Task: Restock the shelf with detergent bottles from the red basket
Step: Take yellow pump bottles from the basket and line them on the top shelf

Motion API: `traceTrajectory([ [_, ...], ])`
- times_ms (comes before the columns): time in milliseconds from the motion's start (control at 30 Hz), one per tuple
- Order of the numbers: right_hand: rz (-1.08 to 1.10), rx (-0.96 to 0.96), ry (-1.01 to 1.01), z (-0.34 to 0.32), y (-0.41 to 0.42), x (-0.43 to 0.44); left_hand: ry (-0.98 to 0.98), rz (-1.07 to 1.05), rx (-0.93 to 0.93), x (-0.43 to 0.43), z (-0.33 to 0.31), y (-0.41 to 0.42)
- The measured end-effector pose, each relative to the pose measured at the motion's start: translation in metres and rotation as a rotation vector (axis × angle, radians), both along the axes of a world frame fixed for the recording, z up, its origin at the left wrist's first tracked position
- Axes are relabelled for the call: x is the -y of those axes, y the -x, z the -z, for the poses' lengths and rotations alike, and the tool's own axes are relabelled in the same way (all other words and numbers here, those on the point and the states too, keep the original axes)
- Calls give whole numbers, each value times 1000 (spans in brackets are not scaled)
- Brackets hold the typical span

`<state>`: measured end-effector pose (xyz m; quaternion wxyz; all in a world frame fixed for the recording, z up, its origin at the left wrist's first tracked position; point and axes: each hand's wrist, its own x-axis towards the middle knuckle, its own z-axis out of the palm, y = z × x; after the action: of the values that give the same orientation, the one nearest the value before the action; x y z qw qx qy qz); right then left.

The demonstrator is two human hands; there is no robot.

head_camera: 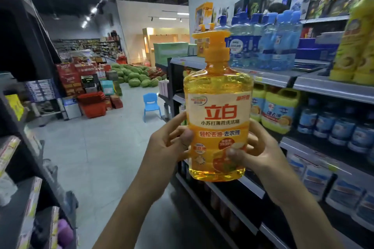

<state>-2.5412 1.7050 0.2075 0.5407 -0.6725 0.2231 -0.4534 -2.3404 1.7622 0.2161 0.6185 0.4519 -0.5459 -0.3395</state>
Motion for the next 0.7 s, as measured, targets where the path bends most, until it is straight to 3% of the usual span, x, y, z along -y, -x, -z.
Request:
traceTrajectory([
  [267,92,-51,-7,9,-77,120,-23,41,-16,128,3,-77],
  [700,25,-93,9,0,-225,323,-39,-30,-29,322,-3,-224],
])
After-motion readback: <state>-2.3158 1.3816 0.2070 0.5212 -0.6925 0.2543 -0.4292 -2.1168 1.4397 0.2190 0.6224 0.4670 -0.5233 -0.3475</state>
